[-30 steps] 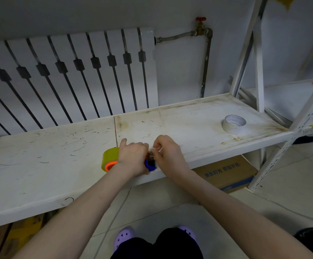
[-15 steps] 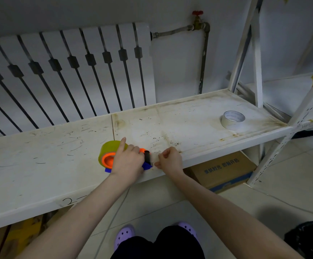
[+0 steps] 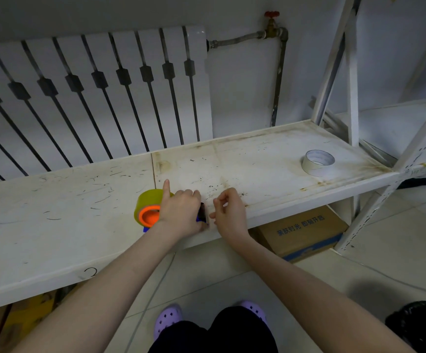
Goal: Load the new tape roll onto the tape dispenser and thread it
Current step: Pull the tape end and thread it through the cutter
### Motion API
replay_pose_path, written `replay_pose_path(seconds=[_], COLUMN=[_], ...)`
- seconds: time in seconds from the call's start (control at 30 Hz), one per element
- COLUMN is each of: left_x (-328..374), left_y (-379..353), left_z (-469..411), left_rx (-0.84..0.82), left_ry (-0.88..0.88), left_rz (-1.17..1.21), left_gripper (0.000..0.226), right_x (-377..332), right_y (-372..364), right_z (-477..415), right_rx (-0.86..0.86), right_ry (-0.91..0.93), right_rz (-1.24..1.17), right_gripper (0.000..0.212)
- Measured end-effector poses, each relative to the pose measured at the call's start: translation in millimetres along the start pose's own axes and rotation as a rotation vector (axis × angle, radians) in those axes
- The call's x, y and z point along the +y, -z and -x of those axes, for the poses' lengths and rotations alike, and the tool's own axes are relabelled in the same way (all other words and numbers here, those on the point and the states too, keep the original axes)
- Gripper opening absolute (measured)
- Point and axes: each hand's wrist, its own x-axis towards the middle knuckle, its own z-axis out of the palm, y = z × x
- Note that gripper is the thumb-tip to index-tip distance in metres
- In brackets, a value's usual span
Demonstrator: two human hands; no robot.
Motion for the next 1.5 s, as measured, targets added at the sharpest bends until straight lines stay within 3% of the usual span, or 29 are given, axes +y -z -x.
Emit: replay_pose_path(seconds=[0.1, 0.27, 0.43, 0.6, 0.87, 0.97, 1.2, 1.5], left_x=[0.7, -1.1, -3.6, -4.7, -0.3, -6.8, -18.6, -17.1], left_y=[4.6, 6.4, 3.8, 0.4, 6.2, 13.1, 39.9, 43.0], left_z=[-15.6, -20.5, -20.0, -17.9, -23.1, -22.0, 4.9, 26.0], left_rx=[-0.065, -0.086, -0.079, -0.069, -0.170, -0.158, 0.079, 0.211], left_ry=[0.012, 0.006, -0.002, -0.027, -0.079, -0.017, 0.060, 0.122], left_rz=[0.016, 0.020, 0.026, 0.010, -0.077, 0.035, 0.321, 0.670], left_gripper=[0.028, 0.038, 0.042, 0.046, 0.043, 0.053, 0.060, 0.061], right_x=[-0.7, 12.0, 14.6, 12.5, 11.1, 4.7, -29.0, -65.8], right_y=[1.3, 4.5, 1.6, 3.3, 7.5, 11.4, 31.0, 52.9], right_z=[-0.1, -6.0, -12.8, -13.9, -6.8, -5.7, -4.0, 6.0], right_rx=[-0.002, -0.009, -0.032, -0.034, 0.022, 0.011, -0.028, -0.055], right_ry=[0.031, -0.171, -0.277, -0.283, -0.233, -0.197, -0.102, 0.064], right_rz=[0.010, -0.035, -0.061, 0.008, -0.175, -0.197, -0.316, -0.163], right_gripper=[0.026, 0.016, 0.023, 0.024, 0.014, 0.009, 0.010, 0.010])
